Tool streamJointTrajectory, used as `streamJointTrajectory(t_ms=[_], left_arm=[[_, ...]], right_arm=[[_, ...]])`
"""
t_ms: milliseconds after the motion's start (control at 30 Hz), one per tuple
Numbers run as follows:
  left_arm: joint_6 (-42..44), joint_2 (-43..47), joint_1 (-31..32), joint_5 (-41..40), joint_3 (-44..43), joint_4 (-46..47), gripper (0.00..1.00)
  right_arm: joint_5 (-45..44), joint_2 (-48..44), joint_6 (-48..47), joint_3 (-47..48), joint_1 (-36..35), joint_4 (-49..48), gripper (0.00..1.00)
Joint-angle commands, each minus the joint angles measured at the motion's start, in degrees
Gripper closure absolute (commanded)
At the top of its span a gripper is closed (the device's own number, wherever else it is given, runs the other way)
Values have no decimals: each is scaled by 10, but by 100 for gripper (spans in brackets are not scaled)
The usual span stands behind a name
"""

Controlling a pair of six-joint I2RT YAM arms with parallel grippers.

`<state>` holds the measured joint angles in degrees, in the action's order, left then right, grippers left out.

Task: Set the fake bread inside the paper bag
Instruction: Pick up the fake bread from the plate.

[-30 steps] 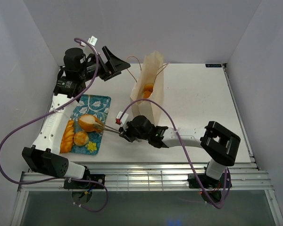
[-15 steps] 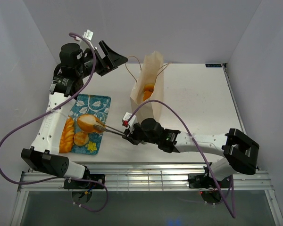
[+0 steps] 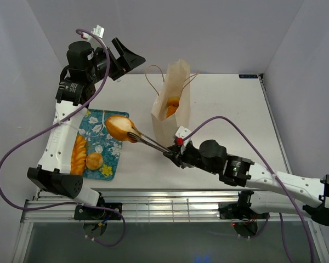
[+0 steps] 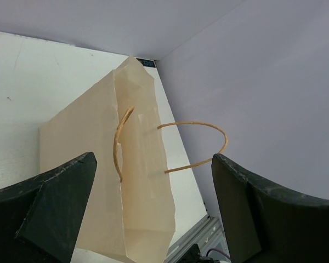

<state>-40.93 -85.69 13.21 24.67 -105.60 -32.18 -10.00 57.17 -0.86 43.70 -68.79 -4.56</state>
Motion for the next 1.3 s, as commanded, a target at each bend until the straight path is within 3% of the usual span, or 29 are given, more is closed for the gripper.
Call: streamJointTrajectory(t_ms=[0, 167, 367, 567, 700, 1000, 1133, 1267], left_arm=[[6, -16, -3, 26, -25, -1, 5], [8, -26, -3, 26, -16, -2, 5], [12, -34, -4, 13, -12, 2, 5], [-7, -42, -4, 63, 29, 34, 10], [-28, -35, -4, 100, 78, 85, 12], [-61, -55, -5, 140, 113, 141, 14], [-75, -59, -5, 154, 116, 163, 24], [-81, -61, -4, 159, 116, 172, 49]], right_arm=[[-44, -66, 5, 34, -2, 51, 92], [-78, -135, 19, 81, -2, 159, 92], [-92, -194, 38, 110, -2, 212, 92], [-119, -210, 39, 177, -2, 242, 92], [-116, -204, 29, 217, -1, 239, 92], [-225, -167, 12, 258, -1, 198, 92], [-272, -130, -31, 258, -2, 173, 92], [-293, -101, -41, 246, -1, 150, 92]])
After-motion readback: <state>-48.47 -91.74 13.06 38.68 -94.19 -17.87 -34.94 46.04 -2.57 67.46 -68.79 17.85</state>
